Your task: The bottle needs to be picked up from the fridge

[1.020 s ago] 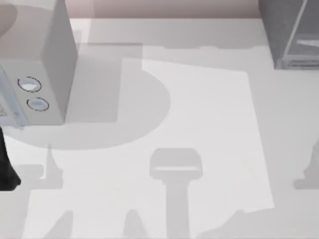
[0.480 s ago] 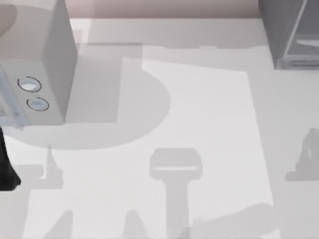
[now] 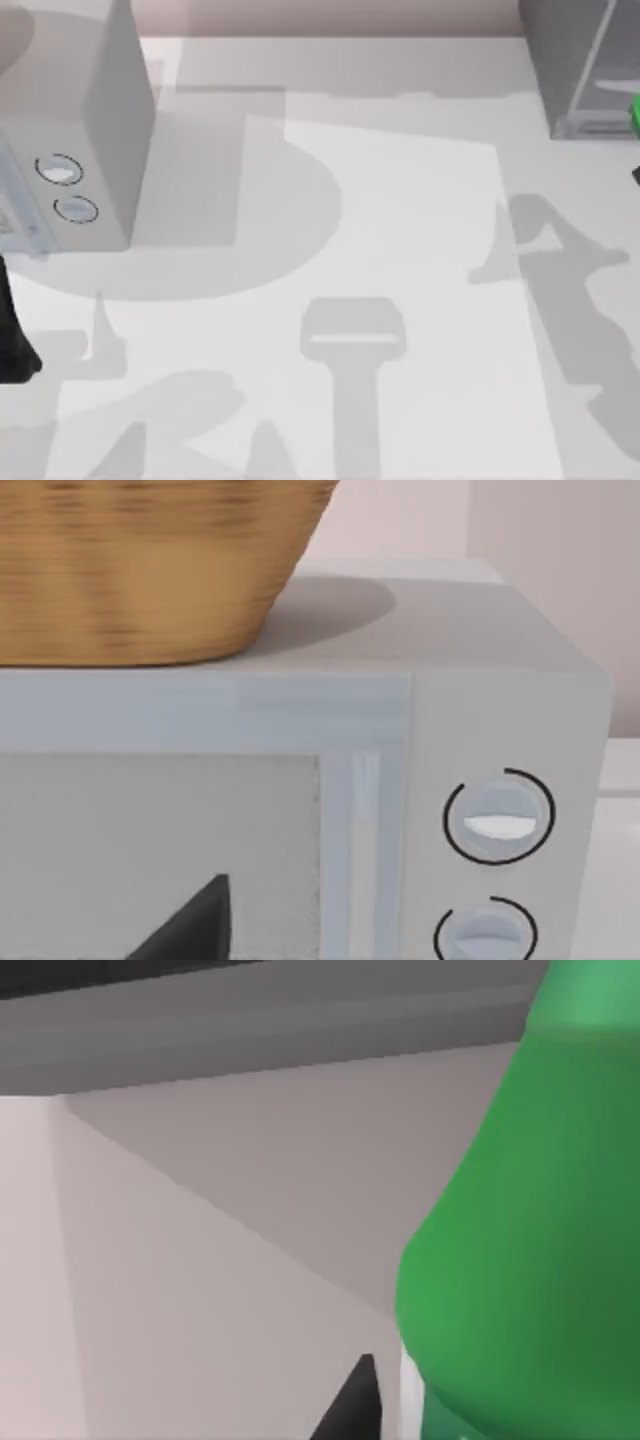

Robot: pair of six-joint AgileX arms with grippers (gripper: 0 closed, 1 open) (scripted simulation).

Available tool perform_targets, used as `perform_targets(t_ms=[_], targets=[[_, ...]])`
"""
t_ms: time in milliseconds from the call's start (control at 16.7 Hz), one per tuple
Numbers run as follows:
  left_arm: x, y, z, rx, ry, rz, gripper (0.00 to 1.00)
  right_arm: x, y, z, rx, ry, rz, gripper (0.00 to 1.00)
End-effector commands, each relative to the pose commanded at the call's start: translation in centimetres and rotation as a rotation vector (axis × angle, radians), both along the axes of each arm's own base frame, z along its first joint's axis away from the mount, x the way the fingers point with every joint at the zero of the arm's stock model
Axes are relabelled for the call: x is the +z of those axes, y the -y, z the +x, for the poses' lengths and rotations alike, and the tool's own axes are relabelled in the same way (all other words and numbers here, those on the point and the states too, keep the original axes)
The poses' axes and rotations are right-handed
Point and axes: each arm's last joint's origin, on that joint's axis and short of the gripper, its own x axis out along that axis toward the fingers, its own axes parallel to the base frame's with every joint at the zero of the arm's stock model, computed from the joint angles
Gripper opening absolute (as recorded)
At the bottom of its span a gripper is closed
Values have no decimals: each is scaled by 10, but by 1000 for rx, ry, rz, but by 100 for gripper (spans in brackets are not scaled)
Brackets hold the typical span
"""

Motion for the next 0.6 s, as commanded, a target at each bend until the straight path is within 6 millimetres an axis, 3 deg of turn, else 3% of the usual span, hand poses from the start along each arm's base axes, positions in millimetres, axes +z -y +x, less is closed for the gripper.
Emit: perform_targets(t_ms=[120,300,480,600], targets=[[0,0,0,0,0,0,100,-6,-47,20,21,-64,8,0],[0,0,0,0,0,0,100,-43,-126,33,20,-177,-25,0],[0,0,0,0,0,0,100,-94,-194,23,-24,-260,-83,0],[0,0,0,0,0,0,100,-125,-226,10,-68,-287,-113,0]])
